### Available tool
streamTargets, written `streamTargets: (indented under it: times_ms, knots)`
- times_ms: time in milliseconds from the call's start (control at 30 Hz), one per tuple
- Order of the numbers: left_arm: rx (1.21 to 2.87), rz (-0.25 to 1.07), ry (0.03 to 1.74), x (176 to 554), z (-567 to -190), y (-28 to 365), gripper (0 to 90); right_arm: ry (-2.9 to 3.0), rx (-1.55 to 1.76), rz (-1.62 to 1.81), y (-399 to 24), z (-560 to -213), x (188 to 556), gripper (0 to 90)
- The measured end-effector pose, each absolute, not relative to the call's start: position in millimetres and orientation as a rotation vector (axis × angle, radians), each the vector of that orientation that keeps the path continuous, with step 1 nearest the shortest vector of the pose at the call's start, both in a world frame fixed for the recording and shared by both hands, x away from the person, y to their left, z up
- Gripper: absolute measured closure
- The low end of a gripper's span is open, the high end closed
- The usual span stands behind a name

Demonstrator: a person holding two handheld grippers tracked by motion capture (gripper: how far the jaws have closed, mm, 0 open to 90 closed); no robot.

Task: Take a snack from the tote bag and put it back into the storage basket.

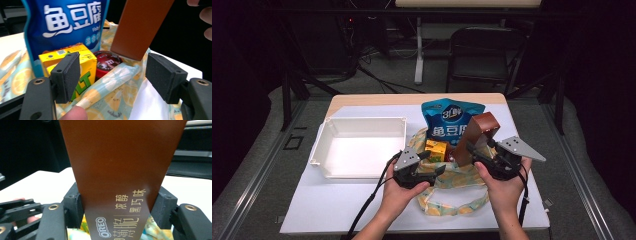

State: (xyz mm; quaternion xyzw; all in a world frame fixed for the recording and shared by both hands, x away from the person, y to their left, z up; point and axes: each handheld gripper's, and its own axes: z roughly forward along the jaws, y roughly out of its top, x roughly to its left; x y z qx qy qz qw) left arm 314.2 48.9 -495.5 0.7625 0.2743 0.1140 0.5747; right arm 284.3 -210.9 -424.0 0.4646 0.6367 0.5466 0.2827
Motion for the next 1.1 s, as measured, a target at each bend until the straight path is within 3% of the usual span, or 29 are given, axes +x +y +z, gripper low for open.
streamTargets:
  times_ms: [333, 767, 1100]
  knots:
    - [1.793, 0.290, 0.616, 309.8, -497.4, 40.6, 22.2, 1.747, 1.210, 1.511, -196.8, -418.6, 276.4, 37.7]
    - [1.817, 0.317, 0.603, 306.2, -500.2, 34.1, 22.1, 1.816, 1.182, 1.546, -179.4, -418.9, 271.1, 37.7]
    - [1.834, 0.366, 0.585, 300.8, -502.8, 31.3, 28.6, 1.861, 1.154, 1.554, -167.9, -418.3, 266.4, 37.7]
